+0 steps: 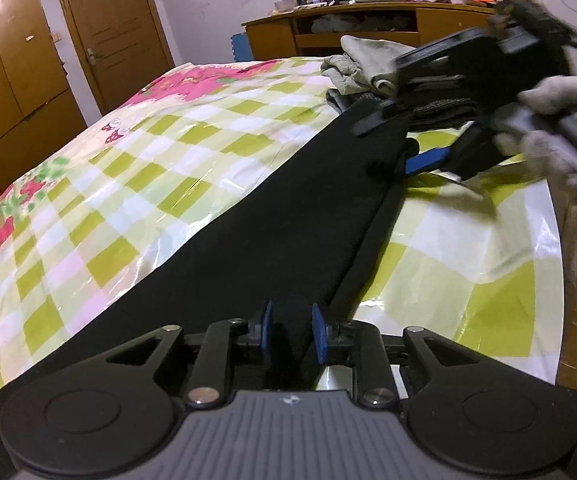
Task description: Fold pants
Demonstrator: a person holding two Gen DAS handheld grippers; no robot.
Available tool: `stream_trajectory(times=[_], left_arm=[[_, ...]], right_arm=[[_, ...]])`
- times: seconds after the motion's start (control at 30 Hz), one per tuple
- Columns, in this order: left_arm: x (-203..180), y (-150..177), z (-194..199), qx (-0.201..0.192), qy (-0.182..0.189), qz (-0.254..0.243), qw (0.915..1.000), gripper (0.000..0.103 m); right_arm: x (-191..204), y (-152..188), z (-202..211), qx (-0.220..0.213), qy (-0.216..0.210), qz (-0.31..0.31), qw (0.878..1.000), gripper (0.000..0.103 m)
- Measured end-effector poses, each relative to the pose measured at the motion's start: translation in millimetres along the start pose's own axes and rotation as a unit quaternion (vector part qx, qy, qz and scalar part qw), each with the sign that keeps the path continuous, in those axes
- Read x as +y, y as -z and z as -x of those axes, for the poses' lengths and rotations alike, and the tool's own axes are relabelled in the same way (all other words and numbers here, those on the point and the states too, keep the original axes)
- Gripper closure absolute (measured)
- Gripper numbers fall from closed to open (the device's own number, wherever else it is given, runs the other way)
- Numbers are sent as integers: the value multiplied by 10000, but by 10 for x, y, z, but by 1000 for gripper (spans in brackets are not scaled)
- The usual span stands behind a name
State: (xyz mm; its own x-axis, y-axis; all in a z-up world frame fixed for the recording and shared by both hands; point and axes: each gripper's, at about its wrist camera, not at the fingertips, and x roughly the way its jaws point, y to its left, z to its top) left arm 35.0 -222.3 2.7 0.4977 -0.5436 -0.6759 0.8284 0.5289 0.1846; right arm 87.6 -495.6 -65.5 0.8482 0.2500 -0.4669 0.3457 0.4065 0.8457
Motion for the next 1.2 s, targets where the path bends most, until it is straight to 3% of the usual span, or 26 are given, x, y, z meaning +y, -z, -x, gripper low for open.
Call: stream_trajectory(times=[0.1, 0.17, 0.2, 0.23, 0.37, 0.47, 0.53, 0.57, 0.63, 0.7, 0.83, 0.9, 0.93, 1.03, 1.13, 1.2], left_arm=[[5, 23, 3, 72, -25, -32, 10000, 65], [32, 45, -14, 148, -14, 21, 9999, 65], [55, 45, -19, 168, 31, 94, 9998, 65], [75, 31, -19, 166, 95, 184, 9996, 65], [16, -88, 84, -147, 326, 269, 9990, 65], [-101, -105, 74, -221, 640, 268, 9973, 62], [-165, -42, -127, 240, 784, 252, 9963, 62], [-180, -7, -174, 337, 818, 256, 9957, 62], [-156, 7, -74, 248, 829, 369, 9956, 62], [-97, 32, 116, 124, 780, 437, 9959, 61], [88, 218, 455, 139, 435, 438, 9980, 61], [219, 353, 590, 243, 252, 536, 9979, 60], [286, 436, 654, 309, 73, 554, 9980, 59], [460, 653, 742, 511, -310, 628, 9962, 58], [594, 837, 790, 633, -517, 705, 9942, 56], [639, 928, 789, 693, -603, 689, 9934, 56]], right_arm=[[24, -52, -267, 46, 42, -43, 10000, 46], [-3, -89, -385, -86, -18, -104, 9999, 55], [-14, -101, -413, -69, -127, -213, 9997, 78], [-18, -108, -414, -57, -325, -303, 9990, 92], [123, -155, -118, -269, -1012, -258, 9942, 94], [292, -98, 310, -485, -1165, 161, 9919, 95], [216, -60, 467, -465, -938, 206, 9943, 95], [98, -66, 455, -429, -506, 194, 9976, 95], [-83, -80, 392, -336, 324, 213, 9987, 94], [-146, -79, 405, -341, 502, 21, 9982, 87], [173, -87, 646, -698, 1114, 1093, 9853, 85], [426, 0, 722, -604, 990, 1776, 9772, 85], [587, 67, 693, -456, 880, 2186, 9708, 82], [1095, 483, 365, 461, 489, 3579, 9313, 67], [1426, 1079, -159, 1572, 162, 4893, 8577, 69], [1519, 1428, -382, 2068, 105, 5525, 8074, 69]])
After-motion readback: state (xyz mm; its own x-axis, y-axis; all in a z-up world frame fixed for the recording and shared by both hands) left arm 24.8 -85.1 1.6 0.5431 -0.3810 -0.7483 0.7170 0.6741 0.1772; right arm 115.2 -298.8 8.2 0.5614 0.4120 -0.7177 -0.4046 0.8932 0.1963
